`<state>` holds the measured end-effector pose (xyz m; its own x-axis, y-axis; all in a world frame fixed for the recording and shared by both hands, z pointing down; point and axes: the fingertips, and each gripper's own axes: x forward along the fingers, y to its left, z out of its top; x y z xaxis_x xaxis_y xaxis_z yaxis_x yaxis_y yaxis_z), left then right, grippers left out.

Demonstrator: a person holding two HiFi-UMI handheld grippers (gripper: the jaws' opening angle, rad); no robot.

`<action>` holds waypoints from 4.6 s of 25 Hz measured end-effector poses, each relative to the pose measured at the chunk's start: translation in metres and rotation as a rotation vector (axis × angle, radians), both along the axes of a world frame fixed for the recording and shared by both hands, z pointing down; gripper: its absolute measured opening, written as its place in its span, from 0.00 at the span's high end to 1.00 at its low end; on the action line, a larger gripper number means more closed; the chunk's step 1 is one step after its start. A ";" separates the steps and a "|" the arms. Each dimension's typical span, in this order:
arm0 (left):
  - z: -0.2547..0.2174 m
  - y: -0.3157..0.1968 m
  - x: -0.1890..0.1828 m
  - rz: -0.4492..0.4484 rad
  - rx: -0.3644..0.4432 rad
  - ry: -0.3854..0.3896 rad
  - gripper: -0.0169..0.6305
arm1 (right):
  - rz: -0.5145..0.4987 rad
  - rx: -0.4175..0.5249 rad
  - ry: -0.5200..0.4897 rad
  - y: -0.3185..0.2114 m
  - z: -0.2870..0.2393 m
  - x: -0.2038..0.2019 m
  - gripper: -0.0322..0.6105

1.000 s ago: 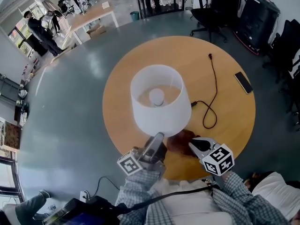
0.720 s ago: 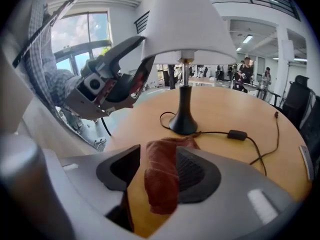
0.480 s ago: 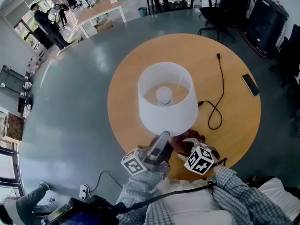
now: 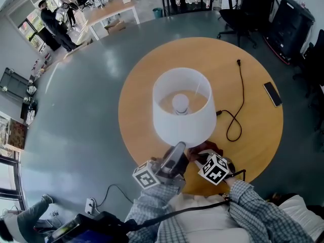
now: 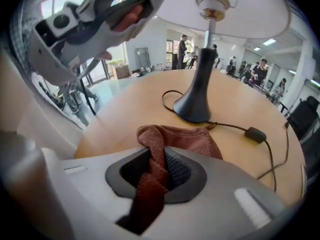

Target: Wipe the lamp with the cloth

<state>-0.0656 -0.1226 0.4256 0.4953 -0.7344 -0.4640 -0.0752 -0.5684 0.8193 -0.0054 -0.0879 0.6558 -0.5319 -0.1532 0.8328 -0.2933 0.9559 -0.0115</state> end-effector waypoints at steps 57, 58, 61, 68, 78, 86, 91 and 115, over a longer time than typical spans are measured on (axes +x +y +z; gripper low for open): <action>0.004 0.001 0.006 0.031 0.010 0.004 0.81 | 0.033 0.191 -0.870 -0.194 -0.395 -0.010 0.85; 0.004 0.001 0.006 0.030 0.011 0.005 0.81 | -0.004 0.174 -0.852 -0.198 -0.395 -0.017 0.85; 0.004 0.001 0.006 0.028 0.011 0.006 0.81 | -0.072 0.098 -0.815 -0.209 -0.389 -0.035 0.85; 0.001 0.000 0.007 0.023 0.011 0.010 0.81 | -0.072 -0.081 -0.818 -0.229 -0.366 -0.049 0.85; 0.001 0.000 0.011 0.019 0.015 0.014 0.81 | -0.129 -0.186 -0.684 -0.240 -0.322 -0.059 0.85; -0.004 0.001 0.015 0.024 0.016 0.010 0.81 | -0.406 -0.171 -0.540 -0.226 -0.353 -0.089 0.85; -0.002 0.002 0.009 0.021 0.020 0.012 0.81 | -0.633 -0.184 -0.362 -0.205 -0.364 -0.129 0.85; 0.001 -0.002 0.011 0.009 0.018 0.035 0.81 | -1.201 -0.211 0.379 -0.116 -0.300 -0.174 0.85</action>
<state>-0.0548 -0.1243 0.4262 0.4854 -0.7215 -0.4938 -0.0417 -0.5833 0.8112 -0.1790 -0.2037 0.3554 0.0318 0.4100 0.9115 0.7323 0.6111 -0.3005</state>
